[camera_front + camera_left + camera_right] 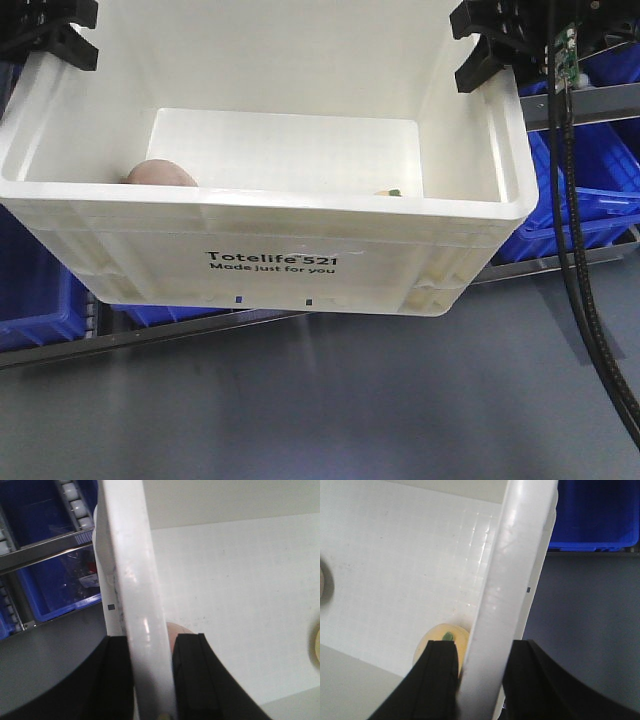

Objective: Place moving items into box and shelve
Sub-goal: 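Hold the tote with both grippers while aligning in front of the shelf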

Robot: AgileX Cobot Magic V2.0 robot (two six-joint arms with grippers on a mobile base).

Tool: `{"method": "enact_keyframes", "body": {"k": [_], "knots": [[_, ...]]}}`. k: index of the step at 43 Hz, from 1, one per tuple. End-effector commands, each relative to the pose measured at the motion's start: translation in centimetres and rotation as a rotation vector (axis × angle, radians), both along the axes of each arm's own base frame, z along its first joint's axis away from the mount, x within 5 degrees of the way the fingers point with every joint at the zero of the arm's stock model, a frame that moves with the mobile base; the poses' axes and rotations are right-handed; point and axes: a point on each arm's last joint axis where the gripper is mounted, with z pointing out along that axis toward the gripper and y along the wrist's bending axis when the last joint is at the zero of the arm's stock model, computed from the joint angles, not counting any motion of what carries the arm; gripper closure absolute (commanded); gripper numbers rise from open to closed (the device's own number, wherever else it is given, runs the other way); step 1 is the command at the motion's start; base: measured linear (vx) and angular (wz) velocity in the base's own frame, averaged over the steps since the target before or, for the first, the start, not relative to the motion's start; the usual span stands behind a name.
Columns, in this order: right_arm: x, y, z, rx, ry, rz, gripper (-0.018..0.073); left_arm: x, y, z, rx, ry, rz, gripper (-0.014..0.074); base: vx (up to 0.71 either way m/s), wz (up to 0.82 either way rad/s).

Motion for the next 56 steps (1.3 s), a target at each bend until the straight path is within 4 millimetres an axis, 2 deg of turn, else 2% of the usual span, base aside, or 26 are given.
{"method": "enact_keyframes", "body": {"k": [1, 37, 56], "knots": [[-1.23, 1.04, 3.81, 0.149, -0.167, 0.029, 0.0564, -1.56, -1.24, 4.09, -0.157, -0.178, -0.029, 0.0603, 0.00, 0.34], [-1.23, 1.04, 3.81, 0.149, -0.167, 0.029, 0.0564, -1.56, -1.24, 4.09, -0.157, -0.178, -0.029, 0.0603, 0.09, 0.32], [-1.23, 1.04, 3.81, 0.149, -0.167, 0.029, 0.0564, -1.56, -1.24, 4.09, -0.157, -0.178, -0.029, 0.0603, 0.18, 0.12]]}}
